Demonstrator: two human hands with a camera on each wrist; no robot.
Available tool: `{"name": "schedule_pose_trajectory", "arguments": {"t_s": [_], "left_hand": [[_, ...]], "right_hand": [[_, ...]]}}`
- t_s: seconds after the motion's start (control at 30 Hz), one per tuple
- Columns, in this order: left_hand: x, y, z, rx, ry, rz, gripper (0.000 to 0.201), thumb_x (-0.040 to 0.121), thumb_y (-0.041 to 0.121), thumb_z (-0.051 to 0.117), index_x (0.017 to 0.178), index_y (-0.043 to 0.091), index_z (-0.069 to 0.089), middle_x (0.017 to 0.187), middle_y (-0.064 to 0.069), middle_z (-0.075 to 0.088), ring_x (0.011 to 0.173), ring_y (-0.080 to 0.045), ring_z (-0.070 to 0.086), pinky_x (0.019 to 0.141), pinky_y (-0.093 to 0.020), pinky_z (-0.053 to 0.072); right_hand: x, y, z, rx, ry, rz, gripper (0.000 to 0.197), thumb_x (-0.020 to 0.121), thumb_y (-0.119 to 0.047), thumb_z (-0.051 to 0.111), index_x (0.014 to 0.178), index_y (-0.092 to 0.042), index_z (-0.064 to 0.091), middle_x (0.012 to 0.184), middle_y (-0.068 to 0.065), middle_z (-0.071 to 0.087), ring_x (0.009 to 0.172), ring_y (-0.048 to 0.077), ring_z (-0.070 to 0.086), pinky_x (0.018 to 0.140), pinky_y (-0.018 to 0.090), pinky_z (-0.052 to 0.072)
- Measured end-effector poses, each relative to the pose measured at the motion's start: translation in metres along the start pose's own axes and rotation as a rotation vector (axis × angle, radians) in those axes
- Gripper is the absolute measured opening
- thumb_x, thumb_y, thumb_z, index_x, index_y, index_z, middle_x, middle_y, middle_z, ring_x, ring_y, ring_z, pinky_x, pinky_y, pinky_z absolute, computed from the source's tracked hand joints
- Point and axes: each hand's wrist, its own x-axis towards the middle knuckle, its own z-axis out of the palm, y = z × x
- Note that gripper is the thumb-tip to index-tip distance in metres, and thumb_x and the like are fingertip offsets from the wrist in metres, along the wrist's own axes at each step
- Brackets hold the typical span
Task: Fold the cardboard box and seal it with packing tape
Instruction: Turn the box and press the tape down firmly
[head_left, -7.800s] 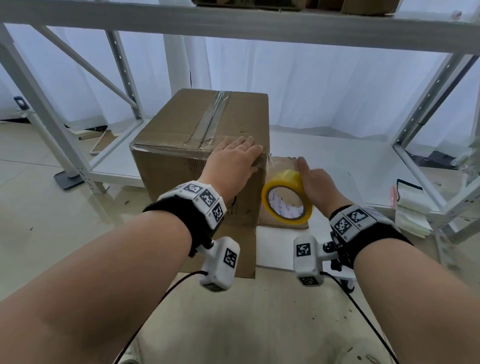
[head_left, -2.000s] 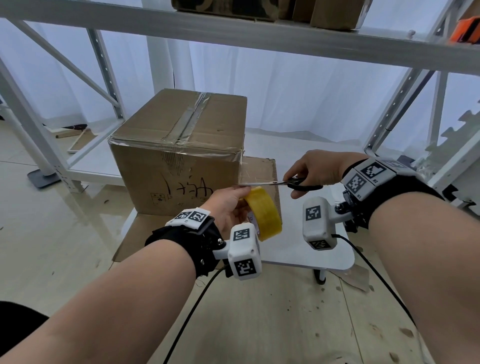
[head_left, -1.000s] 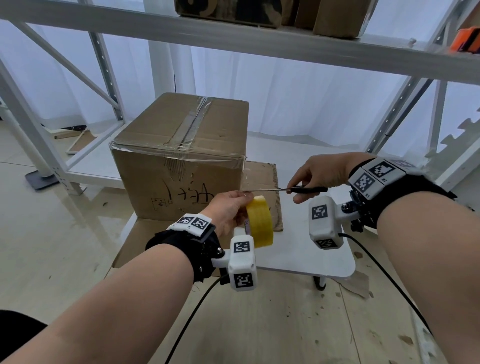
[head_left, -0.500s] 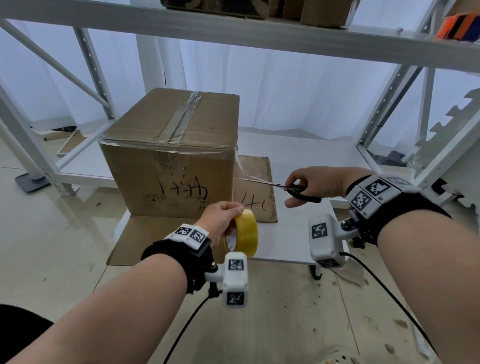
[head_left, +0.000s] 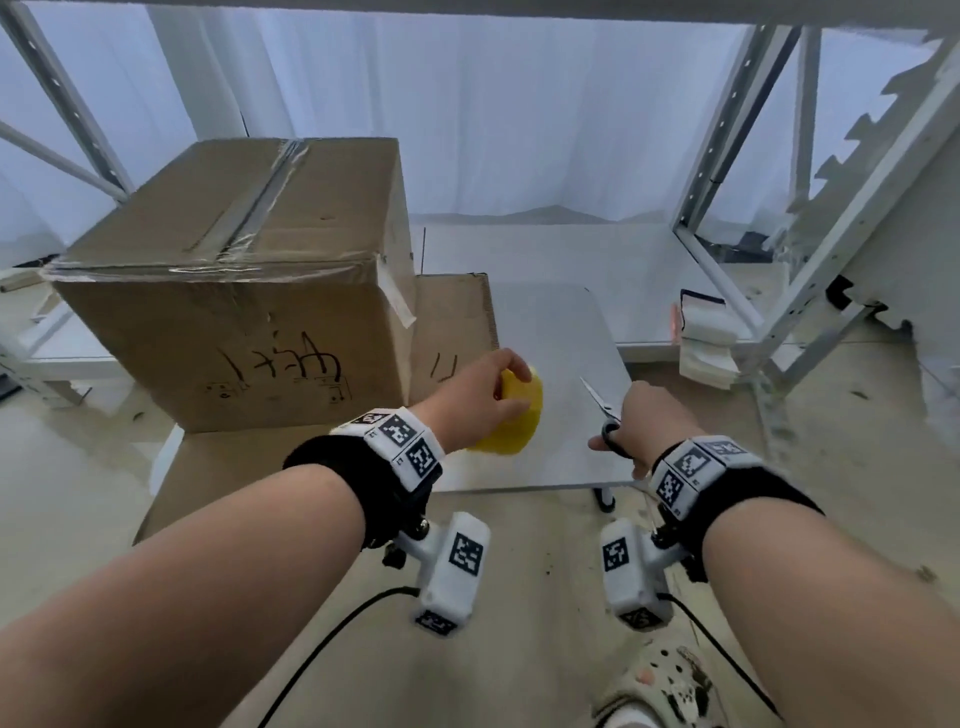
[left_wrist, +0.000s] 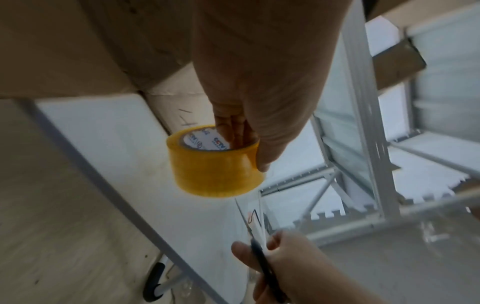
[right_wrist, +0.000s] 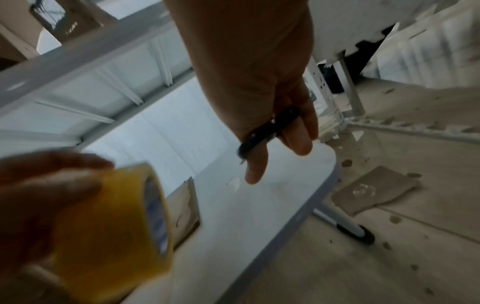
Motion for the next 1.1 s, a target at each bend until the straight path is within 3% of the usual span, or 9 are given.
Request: {"name": "schedule_pose_trajectory", "arguments": {"t_s": [0.13,0.3,0.37,0.43,0.6,0.77,0.9,1.0,1.1], "left_hand": [[0.036,0.017,0.004,0.458,-0.023,0.262,0.030,0.092,0.014,0.049,0.121,0.018,0.048,0.105,-0.006,0.053,0.094,-0.027,0.055,0.072,-0.031,0.042],[0.088,0.018,0.016,0.980,-0.050,0.429,0.035,0.093,0.009,0.047,0.126,0.020,0.044,0.121,-0.008,0.053,0.111,-0.029,0.049,0.087,-0.037,0.039],[0.104,0.019,0.023,1.076,-0.076,0.460,0.035,0.093,0.008,0.045,0.126,0.020,0.044,0.121,-0.008,0.053,0.110,-0.029,0.050,0.087,-0.037,0.038],[0.119,0.019,0.031,1.150,-0.127,0.471,0.037,0.092,0.006,0.047,0.126,0.020,0.043,0.120,-0.007,0.054,0.111,-0.029,0.050,0.089,-0.038,0.039],[0.144,0.020,0.046,1.268,-0.200,0.483,0.035,0.092,0.007,0.044,0.126,0.018,0.043,0.122,-0.009,0.053,0.113,-0.030,0.048,0.095,-0.041,0.037],[0.155,0.015,0.052,1.289,-0.191,0.471,0.040,0.092,0.006,0.040,0.131,0.016,0.039,0.122,-0.011,0.053,0.113,-0.031,0.047,0.096,-0.043,0.034],[0.155,0.013,0.051,1.130,-0.121,0.421,0.066,0.088,-0.002,0.045,0.144,0.022,0.019,0.122,-0.011,0.056,0.113,-0.032,0.048,0.099,-0.042,0.034],[0.150,0.013,0.046,1.061,-0.070,0.392,0.070,0.090,0.011,0.055,0.146,0.024,0.016,0.134,-0.011,0.048,0.124,-0.032,0.043,0.103,-0.043,0.031],[0.136,0.019,0.036,1.054,-0.019,0.434,0.062,0.092,0.025,0.057,0.144,0.020,0.024,0.143,-0.009,0.038,0.131,-0.030,0.036,0.105,-0.041,0.028]], "right_hand": [[0.010,0.002,0.020,-0.070,-0.070,-0.010,0.029,0.087,-0.031,0.066,0.076,-0.009,0.051,0.103,0.011,0.068,0.091,0.027,0.065,0.061,0.025,0.042],[0.023,0.015,0.014,-0.076,-0.109,-0.013,0.020,0.086,-0.019,0.063,0.076,-0.008,0.049,0.065,0.003,0.047,0.075,0.025,0.053,0.056,0.025,0.041],[0.033,0.023,0.013,0.022,-0.121,-0.010,0.020,0.082,-0.017,0.066,0.072,-0.007,0.052,0.067,0.007,0.056,0.072,0.027,0.059,0.051,0.024,0.047],[0.044,0.030,0.013,0.142,-0.067,0.001,0.011,0.082,-0.016,0.061,0.080,-0.006,0.060,0.079,0.011,0.066,0.074,0.029,0.067,0.065,0.034,0.058],[0.061,0.036,0.007,0.368,0.123,0.003,0.009,0.088,-0.017,0.049,0.080,-0.014,0.052,0.076,0.008,0.066,0.060,0.024,0.069,0.071,0.043,0.059],[0.073,0.034,0.014,0.363,0.127,-0.041,0.007,0.088,-0.021,0.049,0.084,-0.018,0.053,0.084,0.005,0.065,0.072,0.024,0.068,0.077,0.044,0.056],[0.077,0.032,0.013,0.420,0.163,-0.029,0.006,0.088,-0.021,0.049,0.083,-0.018,0.053,0.086,0.006,0.064,0.074,0.025,0.067,0.077,0.045,0.056],[0.073,0.031,0.009,0.420,0.170,-0.031,0.006,0.088,-0.020,0.049,0.083,-0.018,0.052,0.083,0.004,0.064,0.068,0.024,0.068,0.076,0.044,0.057],[0.064,0.026,0.000,0.425,0.191,-0.075,0.005,0.087,-0.019,0.050,0.086,-0.017,0.054,0.091,0.007,0.065,0.082,0.028,0.066,0.080,0.045,0.055]]}}
